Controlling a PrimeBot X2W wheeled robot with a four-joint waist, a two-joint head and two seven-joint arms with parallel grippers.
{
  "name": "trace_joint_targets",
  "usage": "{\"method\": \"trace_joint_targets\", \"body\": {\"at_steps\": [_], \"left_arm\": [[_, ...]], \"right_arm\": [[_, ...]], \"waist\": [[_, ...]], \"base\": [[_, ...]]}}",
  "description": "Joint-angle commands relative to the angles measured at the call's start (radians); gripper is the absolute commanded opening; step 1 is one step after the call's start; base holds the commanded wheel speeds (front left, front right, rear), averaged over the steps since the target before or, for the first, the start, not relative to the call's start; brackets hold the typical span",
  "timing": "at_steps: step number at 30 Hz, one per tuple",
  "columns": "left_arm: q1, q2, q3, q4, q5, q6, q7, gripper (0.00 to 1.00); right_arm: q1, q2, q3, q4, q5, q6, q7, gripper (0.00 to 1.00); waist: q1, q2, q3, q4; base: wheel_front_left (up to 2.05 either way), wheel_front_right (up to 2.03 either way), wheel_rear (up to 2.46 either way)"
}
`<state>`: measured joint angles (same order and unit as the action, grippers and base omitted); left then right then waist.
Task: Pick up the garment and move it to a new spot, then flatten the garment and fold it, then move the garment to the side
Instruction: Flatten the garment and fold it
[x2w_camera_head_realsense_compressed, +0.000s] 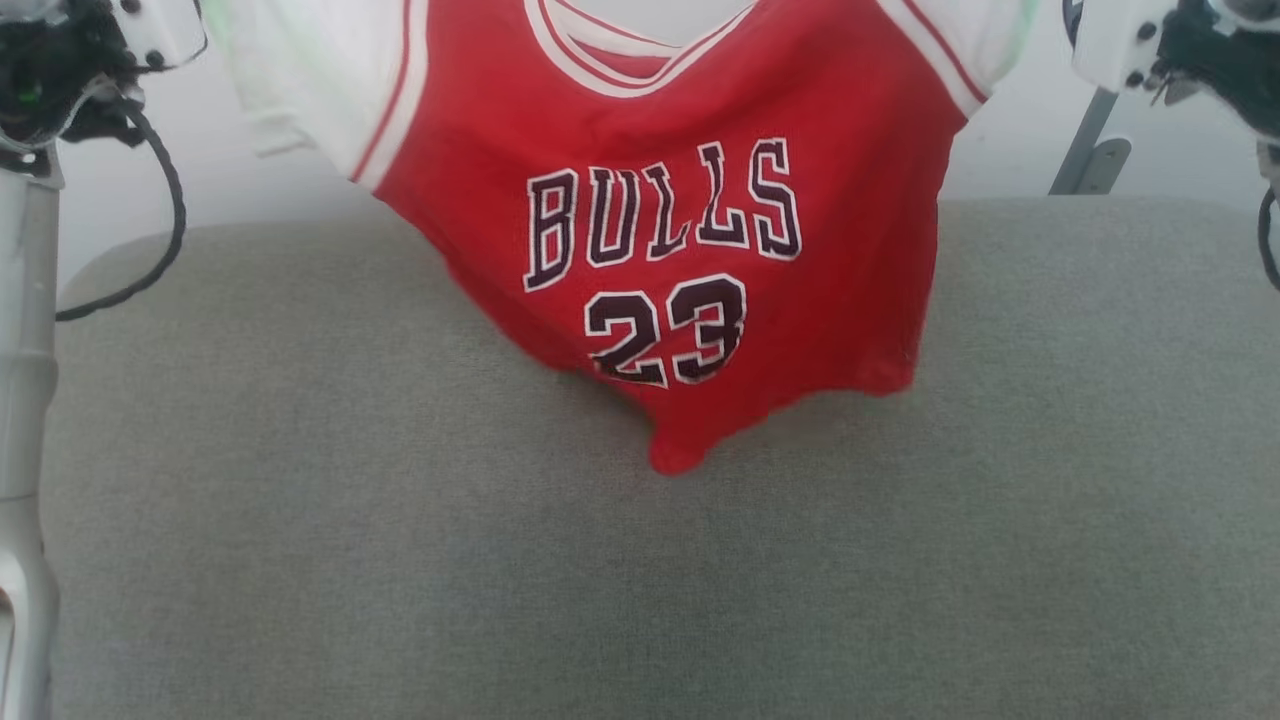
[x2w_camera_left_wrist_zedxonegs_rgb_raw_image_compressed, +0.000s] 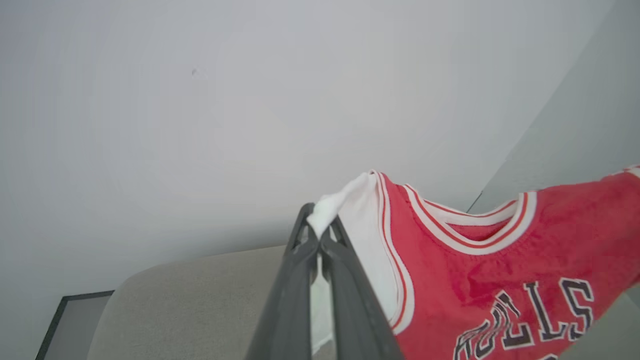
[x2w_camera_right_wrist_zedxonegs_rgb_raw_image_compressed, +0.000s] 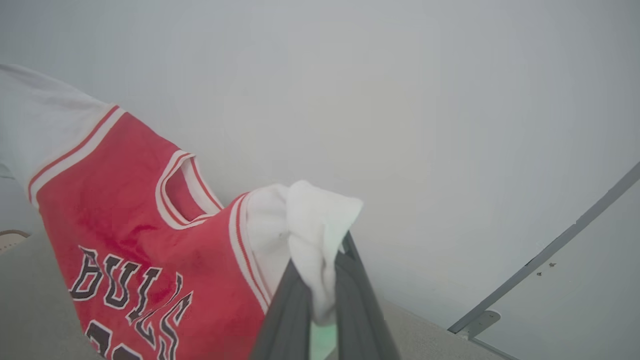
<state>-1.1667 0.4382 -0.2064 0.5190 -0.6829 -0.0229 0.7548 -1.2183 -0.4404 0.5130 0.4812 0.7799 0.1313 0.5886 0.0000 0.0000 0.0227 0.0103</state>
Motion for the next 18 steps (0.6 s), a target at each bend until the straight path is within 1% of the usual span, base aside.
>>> {"method": "trace_joint_targets", "body": {"at_steps": [1, 6, 9, 10, 13, 14, 18], "left_arm": [[-0.014, 0.002, -0.001, 0.002, 0.010, -0.005, -0.013, 0.00], [-0.068, -0.015, -0.010, 0.038, 0.053, -0.018, -0.138, 0.00], [-0.124, -0.028, -0.016, 0.072, 0.080, -0.021, -0.230, 0.00], [-0.147, -0.035, -0.019, 0.081, 0.088, -0.028, -0.257, 0.00], [-0.221, -0.054, -0.029, 0.125, 0.122, -0.027, -0.360, 0.00], [-0.250, -0.057, -0.036, 0.137, 0.141, -0.028, -0.403, 0.00], [-0.378, -0.073, -0.039, 0.188, 0.199, -0.007, -0.589, 0.00]], "right_arm": [[-0.012, 0.004, 0.001, 0.010, -0.002, -0.001, -0.012, 0.00], [-0.082, 0.015, 0.032, 0.105, -0.019, -0.001, -0.091, 0.00], [-0.141, 0.021, 0.059, 0.168, -0.035, -0.001, -0.146, 0.00], [-0.167, 0.021, 0.064, 0.191, -0.043, -0.001, -0.168, 0.00], [-0.238, 0.024, 0.093, 0.252, -0.069, -0.001, -0.257, 0.00], [-0.266, 0.022, 0.102, 0.268, -0.086, -0.001, -0.300, 0.00], [-0.390, 0.021, 0.123, 0.345, -0.158, -0.001, -0.487, 0.00]], "waist": [[0.0000, 0.0000, 0.005, 0.000], [0.0000, 0.0000, 0.065, 0.003], [0.0000, 0.0000, 0.124, 0.006], [0.0000, 0.0000, 0.149, 0.007], [0.0000, 0.0000, 0.224, 0.014], [0.0000, 0.0000, 0.249, 0.017], [0.0000, 0.0000, 0.352, 0.027]], "base": [[0.00, 0.00, 0.00], [0.00, 0.00, 0.00], [0.00, 0.00, 0.00], [0.00, 0.00, 0.00], [0.00, 0.00, 0.00], [0.00, 0.00, 0.00], [0.00, 0.00, 0.00]]}}
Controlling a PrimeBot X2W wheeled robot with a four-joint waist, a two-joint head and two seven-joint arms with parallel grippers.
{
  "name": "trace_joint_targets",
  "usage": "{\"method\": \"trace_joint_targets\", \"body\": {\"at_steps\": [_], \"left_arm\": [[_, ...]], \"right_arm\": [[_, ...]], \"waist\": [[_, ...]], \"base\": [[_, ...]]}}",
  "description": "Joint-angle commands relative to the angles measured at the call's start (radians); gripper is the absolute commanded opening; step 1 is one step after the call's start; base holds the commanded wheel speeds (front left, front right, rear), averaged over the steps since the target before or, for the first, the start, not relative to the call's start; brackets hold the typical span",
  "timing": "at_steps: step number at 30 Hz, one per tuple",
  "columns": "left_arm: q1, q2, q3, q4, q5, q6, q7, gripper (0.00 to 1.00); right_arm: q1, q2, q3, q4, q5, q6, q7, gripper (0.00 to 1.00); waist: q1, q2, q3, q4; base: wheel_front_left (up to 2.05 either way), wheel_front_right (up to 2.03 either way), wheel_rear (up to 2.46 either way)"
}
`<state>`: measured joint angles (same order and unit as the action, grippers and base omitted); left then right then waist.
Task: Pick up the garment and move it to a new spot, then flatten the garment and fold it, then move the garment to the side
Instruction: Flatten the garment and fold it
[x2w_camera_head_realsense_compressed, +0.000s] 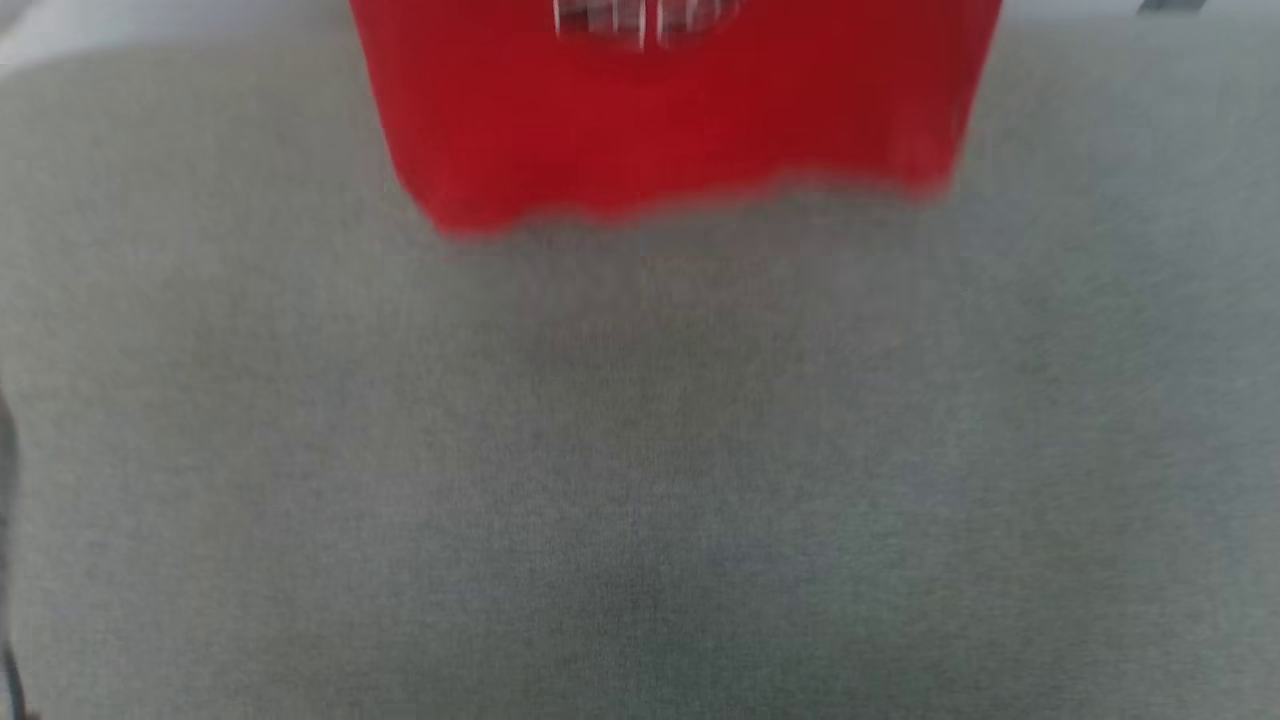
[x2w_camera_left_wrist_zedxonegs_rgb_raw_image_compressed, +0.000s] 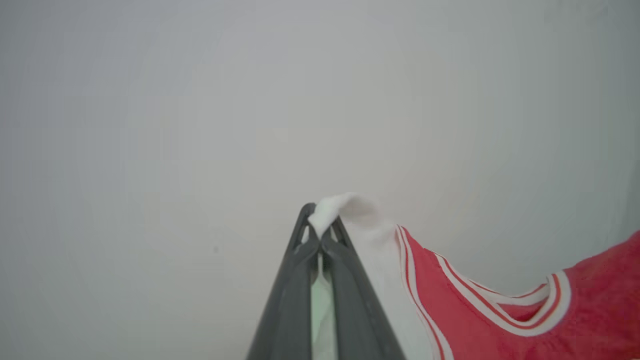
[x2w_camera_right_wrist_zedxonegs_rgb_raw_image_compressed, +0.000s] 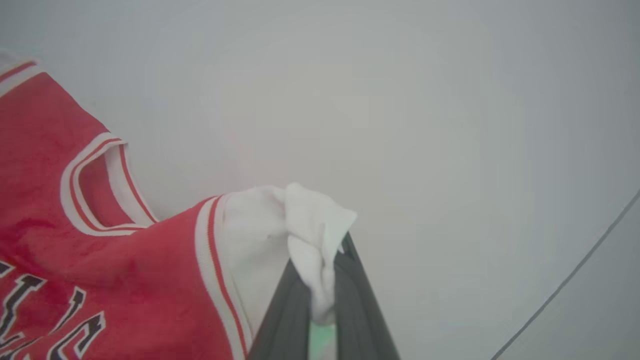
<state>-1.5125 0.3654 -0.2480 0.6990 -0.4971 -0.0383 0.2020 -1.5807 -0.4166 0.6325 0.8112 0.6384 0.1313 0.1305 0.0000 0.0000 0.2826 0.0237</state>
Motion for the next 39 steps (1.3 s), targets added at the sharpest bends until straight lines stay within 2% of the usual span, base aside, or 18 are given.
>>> {"method": "trace_joint_targets", "body": {"at_steps": [1, 5, 7, 12, 17, 21, 26, 31, 34, 39], "left_arm": [[-0.061, -0.006, 0.005, 0.022, 0.021, 0.009, -0.083, 0.00], [-0.169, -0.025, 0.011, 0.065, 0.057, 0.009, -0.322, 0.00], [-0.200, -0.034, 0.008, 0.090, 0.073, -0.002, -0.410, 0.00], [-0.169, -0.051, -0.005, 0.182, 0.074, -0.050, -0.462, 0.00], [-0.070, -0.075, -0.038, 0.299, 0.058, -0.080, -0.463, 0.00], [0.011, -0.082, -0.073, 0.362, 0.040, -0.089, -0.425, 0.00], [0.145, -0.113, -0.145, 0.352, -0.057, -0.092, -0.298, 0.00], [0.316, -0.055, -0.251, 0.228, -0.178, -0.092, -0.147, 0.00], [0.430, -0.004, -0.300, 0.137, -0.248, -0.092, -0.048, 0.00], [0.626, 0.103, -0.328, -0.036, -0.330, -0.092, 0.063, 0.00]], "right_arm": [[-0.054, -0.001, 0.010, 0.034, -0.044, -0.001, -0.083, 0.00], [-0.170, -0.003, -0.008, 0.136, -0.174, -0.001, -0.327, 0.00], [-0.199, 0.008, -0.015, 0.184, -0.231, -0.001, -0.371, 0.00], [-0.158, 0.044, -0.015, 0.258, -0.284, -0.001, -0.393, 0.00], [-0.046, 0.070, 0.029, 0.289, -0.191, -0.001, -0.366, 0.00], [0.046, 0.060, 0.089, 0.260, -0.124, -0.001, -0.323, 0.00], [0.192, -0.005, 0.175, 0.144, 0.024, -0.001, -0.238, 0.00], [0.336, -0.094, 0.244, -0.018, 0.163, -0.001, -0.175, 0.00], [0.432, -0.163, 0.281, -0.117, 0.235, -0.001, -0.138, 0.00], [0.575, -0.278, 0.327, -0.282, 0.305, -0.001, -0.084, 0.00]], "waist": [[0.0000, 0.0000, 0.114, 0.016], [0.0000, 0.0000, 0.179, 0.033], [0.0000, 0.0000, 0.202, 0.044], [0.0000, 0.0000, 0.216, 0.064], [0.0000, 0.0000, 0.190, 0.078], [0.0000, 0.0000, 0.161, 0.087], [0.0000, 0.0000, 0.107, 0.095], [0.0000, 0.0000, 0.055, 0.098], [0.0000, 0.0000, 0.025, 0.097], [0.0000, 0.0000, -0.015, 0.089]], "base": [[0.00, 0.00, 0.00], [0.00, 0.00, 0.00], [0.00, 0.00, 0.00], [0.00, 0.00, 0.00], [0.00, 0.00, 0.00], [0.00, 0.00, 0.00], [0.00, 0.00, 0.00], [0.00, 0.00, 0.00], [0.00, 0.00, 0.00], [0.00, 0.00, 0.00]]}}
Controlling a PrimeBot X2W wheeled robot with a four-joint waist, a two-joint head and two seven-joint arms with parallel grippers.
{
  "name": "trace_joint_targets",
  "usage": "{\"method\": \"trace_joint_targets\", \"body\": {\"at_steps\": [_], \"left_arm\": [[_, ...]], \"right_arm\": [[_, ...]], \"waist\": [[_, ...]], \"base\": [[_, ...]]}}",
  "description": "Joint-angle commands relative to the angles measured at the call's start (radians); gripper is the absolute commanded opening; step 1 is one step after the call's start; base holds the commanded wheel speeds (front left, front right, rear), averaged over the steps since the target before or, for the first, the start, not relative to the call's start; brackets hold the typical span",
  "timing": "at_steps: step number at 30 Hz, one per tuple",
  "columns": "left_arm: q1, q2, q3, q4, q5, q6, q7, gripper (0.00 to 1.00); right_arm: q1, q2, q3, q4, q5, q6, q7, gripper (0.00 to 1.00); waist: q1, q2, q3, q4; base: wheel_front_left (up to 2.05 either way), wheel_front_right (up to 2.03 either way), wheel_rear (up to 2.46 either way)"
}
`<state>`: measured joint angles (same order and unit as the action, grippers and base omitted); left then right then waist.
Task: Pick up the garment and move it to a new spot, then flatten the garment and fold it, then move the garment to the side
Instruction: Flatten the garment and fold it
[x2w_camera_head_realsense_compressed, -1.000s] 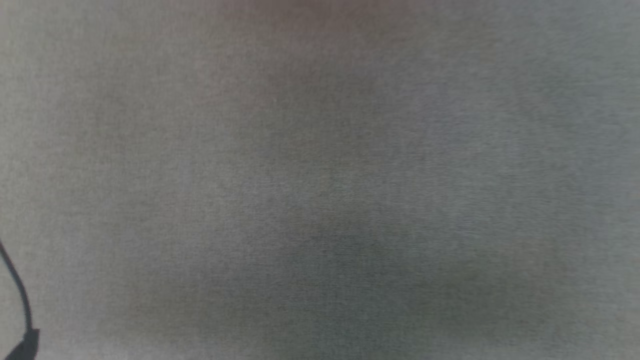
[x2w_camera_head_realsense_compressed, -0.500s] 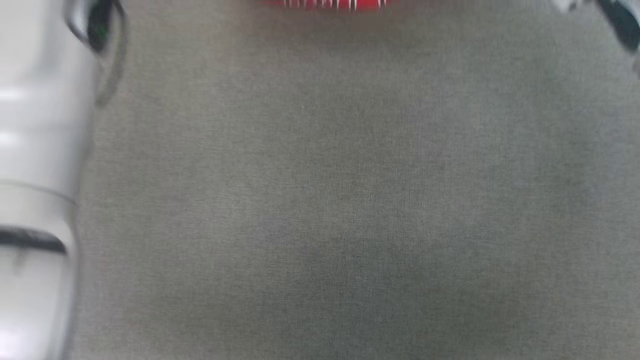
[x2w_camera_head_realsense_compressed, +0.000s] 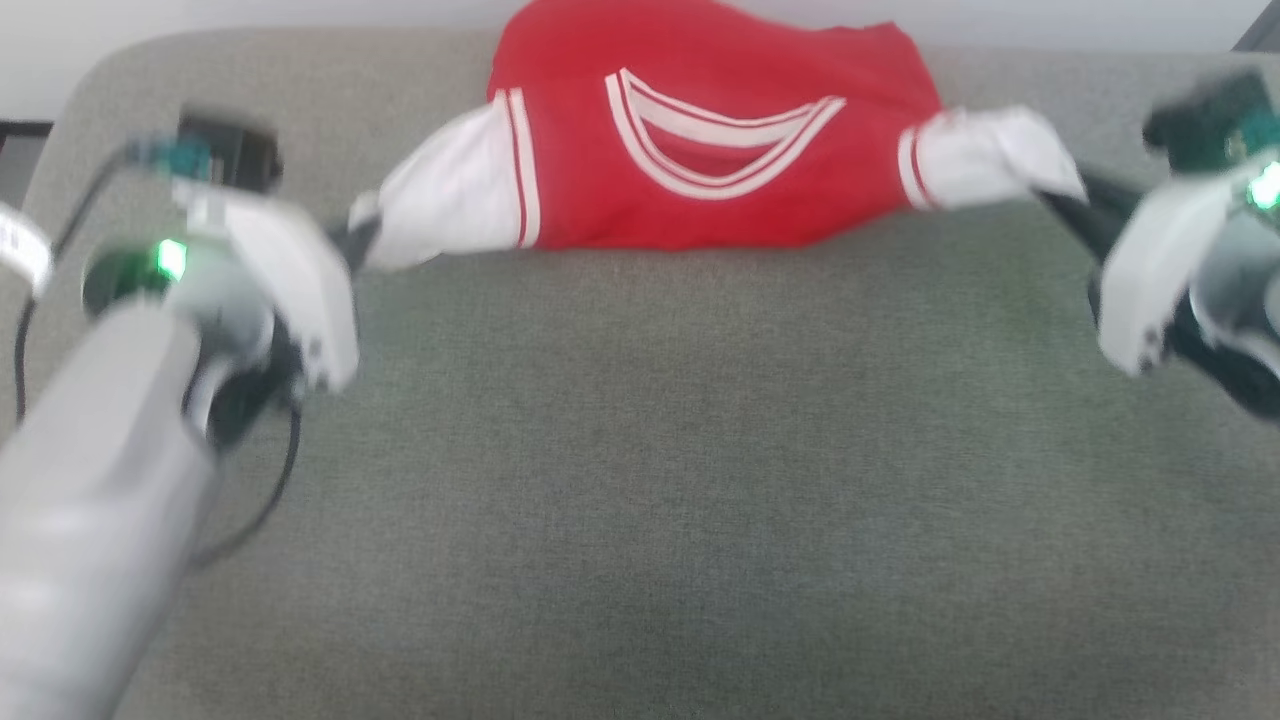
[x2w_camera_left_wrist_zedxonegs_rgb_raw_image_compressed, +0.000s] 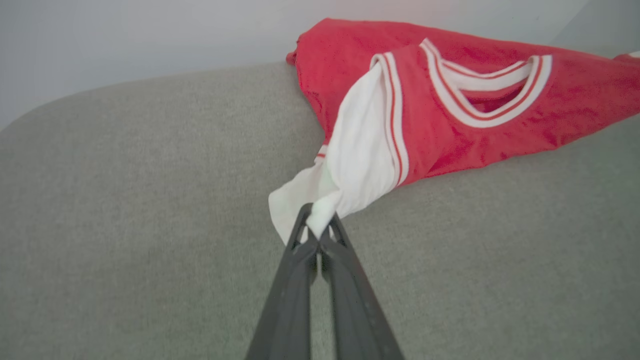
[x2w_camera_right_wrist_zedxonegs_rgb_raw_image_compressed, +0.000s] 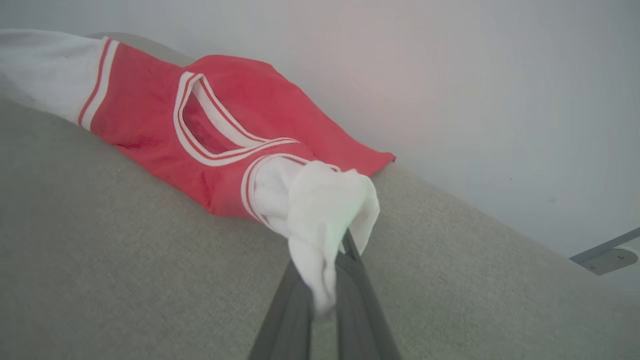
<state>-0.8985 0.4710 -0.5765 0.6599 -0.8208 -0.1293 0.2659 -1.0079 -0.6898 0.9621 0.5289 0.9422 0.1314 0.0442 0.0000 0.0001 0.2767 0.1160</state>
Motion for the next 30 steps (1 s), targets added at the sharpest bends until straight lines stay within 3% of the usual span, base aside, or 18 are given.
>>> {"method": "trace_joint_targets", "body": {"at_steps": [1, 7, 11, 18, 23, 26, 30], "left_arm": [[0.053, 0.017, 0.006, -0.035, -0.022, 0.009, 0.014, 0.00], [0.306, 0.159, -0.002, -0.319, -0.041, 0.080, 0.086, 0.00], [0.474, 0.236, 0.010, -0.481, -0.059, 0.172, 0.104, 0.00], [0.728, 0.311, 0.024, -0.658, -0.113, 0.326, 0.146, 0.00], [0.816, 0.316, 0.034, -0.712, -0.150, 0.381, 0.151, 0.00], [0.832, 0.305, 0.042, -0.723, -0.159, 0.391, 0.136, 0.00], [0.834, 0.282, 0.039, -0.725, -0.158, 0.395, 0.112, 0.00]], "right_arm": [[0.036, -0.025, 0.003, -0.030, 0.019, -0.001, 0.011, 0.00], [0.195, -0.152, 0.014, -0.190, 0.060, -0.001, 0.056, 0.00], [0.297, -0.230, 0.020, -0.277, 0.078, -0.001, 0.084, 0.00], [0.470, -0.322, 0.001, -0.363, 0.180, -0.001, 0.167, 0.00], [0.561, -0.370, -0.006, -0.400, 0.245, -0.002, 0.228, 0.00], [0.584, -0.377, -0.017, -0.401, 0.250, -0.002, 0.230, 0.00], [0.618, -0.342, -0.033, -0.374, 0.228, -0.002, 0.240, 0.00]], "waist": [[0.0000, -0.0001, -0.014, -0.006], [0.0000, -0.0001, -0.035, -0.022], [0.0000, -0.0001, -0.037, -0.030], [0.0000, -0.0001, -0.029, -0.036], [0.0000, -0.0001, -0.020, -0.032], [0.0000, -0.0001, -0.016, -0.030], [0.0000, -0.0001, -0.009, -0.030]], "base": [[0.00, 0.00, 0.00], [0.00, 0.00, 0.00], [0.00, 0.00, 0.00], [0.00, 0.00, 0.00], [0.00, 0.00, 0.00], [0.00, 0.00, 0.00], [0.00, 0.00, 0.00]]}}
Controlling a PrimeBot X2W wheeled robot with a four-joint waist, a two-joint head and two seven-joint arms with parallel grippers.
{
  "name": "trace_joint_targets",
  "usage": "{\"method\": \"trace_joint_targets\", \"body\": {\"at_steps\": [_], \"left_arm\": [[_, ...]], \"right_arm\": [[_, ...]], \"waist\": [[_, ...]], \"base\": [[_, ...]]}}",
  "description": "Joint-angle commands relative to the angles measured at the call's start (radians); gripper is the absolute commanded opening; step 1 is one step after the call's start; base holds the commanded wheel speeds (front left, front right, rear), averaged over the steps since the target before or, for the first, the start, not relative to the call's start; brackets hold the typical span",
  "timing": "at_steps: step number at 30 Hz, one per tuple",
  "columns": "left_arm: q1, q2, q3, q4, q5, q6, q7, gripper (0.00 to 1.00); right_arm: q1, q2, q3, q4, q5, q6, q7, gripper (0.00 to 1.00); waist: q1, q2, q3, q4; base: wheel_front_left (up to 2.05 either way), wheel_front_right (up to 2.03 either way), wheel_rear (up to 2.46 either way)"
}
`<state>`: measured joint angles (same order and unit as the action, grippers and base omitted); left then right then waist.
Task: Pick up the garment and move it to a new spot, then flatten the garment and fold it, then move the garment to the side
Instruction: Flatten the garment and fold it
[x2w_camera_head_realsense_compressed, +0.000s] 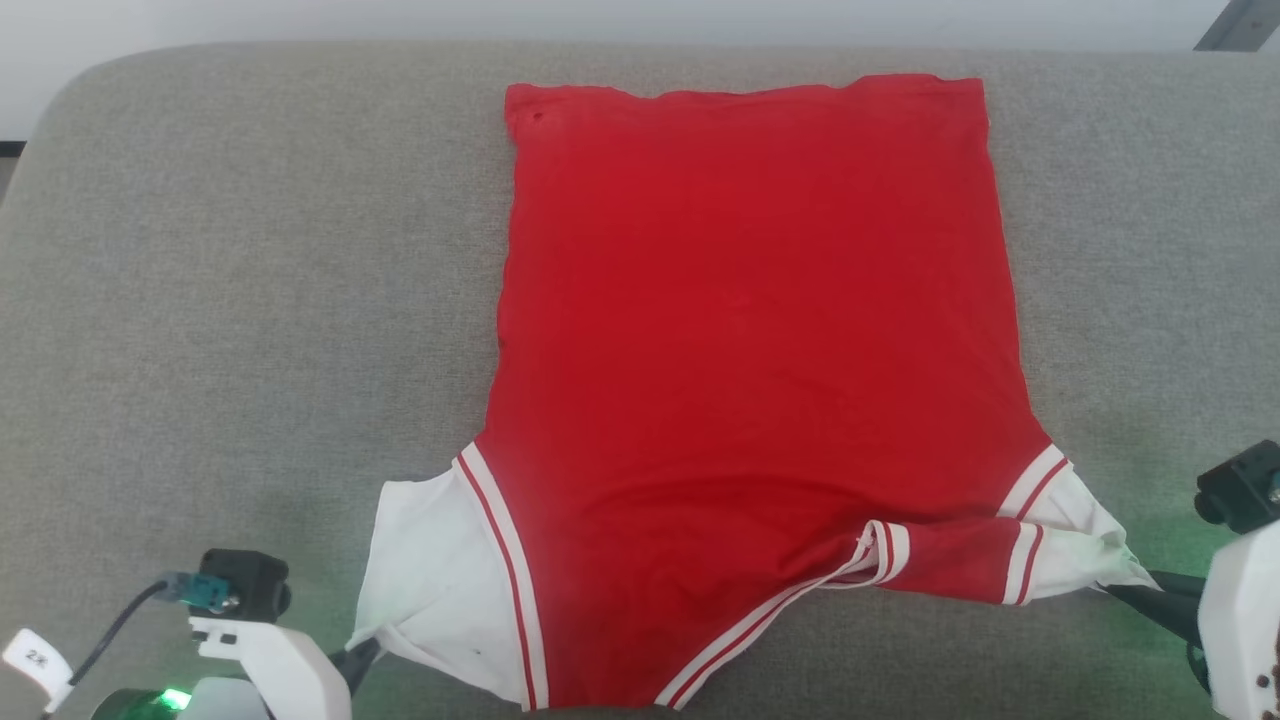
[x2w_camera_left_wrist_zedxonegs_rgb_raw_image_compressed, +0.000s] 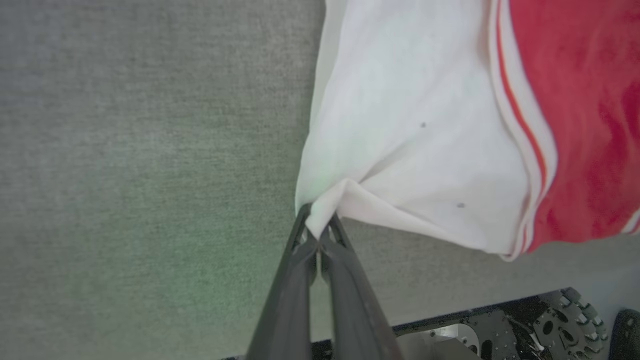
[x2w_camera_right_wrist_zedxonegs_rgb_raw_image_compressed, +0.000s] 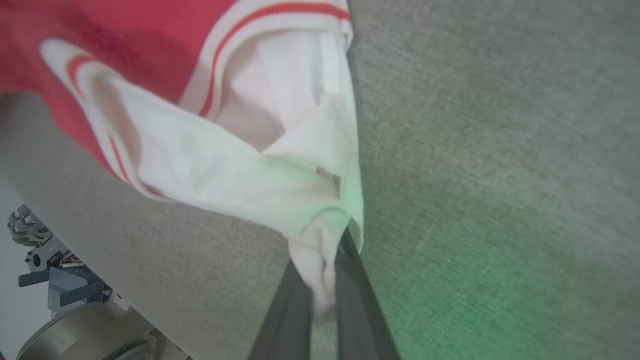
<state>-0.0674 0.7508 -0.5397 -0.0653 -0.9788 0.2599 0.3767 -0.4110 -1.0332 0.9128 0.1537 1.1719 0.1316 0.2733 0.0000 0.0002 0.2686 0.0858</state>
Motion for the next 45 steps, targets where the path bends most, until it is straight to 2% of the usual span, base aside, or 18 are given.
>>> {"method": "trace_joint_targets", "body": {"at_steps": [1, 2, 3, 4, 7, 14, 18, 24, 29, 33, 45], "left_arm": [[-0.005, 0.000, -0.001, 0.001, 0.008, 0.003, -0.004, 0.00], [-0.014, -0.010, -0.004, 0.003, 0.010, -0.002, -0.010, 0.00], [-0.022, -0.019, -0.007, 0.006, 0.012, -0.004, -0.012, 0.00], [-0.028, -0.023, -0.013, 0.010, 0.020, -0.008, -0.010, 0.00], [-0.046, -0.039, -0.017, 0.016, 0.021, -0.017, -0.018, 0.00], [-0.064, -0.056, -0.023, 0.017, 0.031, -0.017, -0.030, 0.00], [-0.079, -0.069, -0.030, 0.012, 0.032, -0.024, -0.035, 0.00], [-0.137, -0.102, -0.054, 0.019, 0.054, -0.046, -0.030, 0.00], [-0.204, -0.144, -0.087, 0.041, 0.082, -0.075, -0.025, 0.00], [-0.253, -0.185, -0.112, 0.066, 0.097, -0.102, -0.032, 0.00], [-0.356, -0.293, -0.168, 0.170, 0.124, -0.178, -0.067, 0.00]], "right_arm": [[0.026, 0.017, 0.009, 0.019, -0.007, -0.002, 0.009, 0.00], [0.028, 0.035, 0.002, 0.039, -0.015, -0.002, 0.010, 0.19], [0.028, 0.049, -0.002, 0.056, -0.032, -0.003, 0.020, 0.47], [0.029, 0.065, -0.008, 0.071, -0.037, -0.003, 0.026, 1.00], [0.027, 0.088, -0.043, 0.082, -0.055, -0.008, 0.038, 1.00], [0.004, 0.050, -0.227, 0.011, -0.085, -0.002, 0.036, 1.00], [-0.044, 0.093, -0.356, -0.006, -0.154, -0.001, 0.039, 1.00], [-0.183, 0.197, -0.469, 0.040, -0.288, -0.001, 0.111, 1.00], [-0.342, 0.280, -0.526, 0.163, -0.381, -0.002, 0.161, 1.00], [-0.467, 0.317, -0.550, 0.295, -0.448, -0.002, 0.197, 1.00], [-0.720, 0.359, -0.567, 0.643, -0.518, -0.002, 0.311, 1.00]], "waist": [[0.0000, -0.0002, 0.002, 0.000], [0.0000, -0.0002, 0.004, 0.000], [0.0000, -0.0002, 0.006, 0.001], [0.0000, -0.0002, 0.007, 0.002], [0.0000, -0.0002, 0.009, 0.007], [0.0000, -0.0002, 0.017, 0.016], [0.0000, -0.0002, 0.037, 0.027], [0.0000, -0.0002, 0.081, 0.075], [0.0000, -0.0002, 0.121, 0.135], [0.0000, -0.0002, 0.156, 0.182], [0.0000, -0.0002, 0.256, 0.295]], "base": [[0.00, 0.00, 0.00], [0.00, 0.00, 0.00], [0.00, 0.00, 0.00], [0.00, 0.00, 0.00], [0.00, 0.00, 0.00], [0.00, 0.00, 0.00], [0.00, 0.00, 0.00], [0.00, 0.00, 0.00], [0.00, 0.00, 0.00], [0.00, 0.00, 0.00], [0.00, 0.00, 0.00]]}}
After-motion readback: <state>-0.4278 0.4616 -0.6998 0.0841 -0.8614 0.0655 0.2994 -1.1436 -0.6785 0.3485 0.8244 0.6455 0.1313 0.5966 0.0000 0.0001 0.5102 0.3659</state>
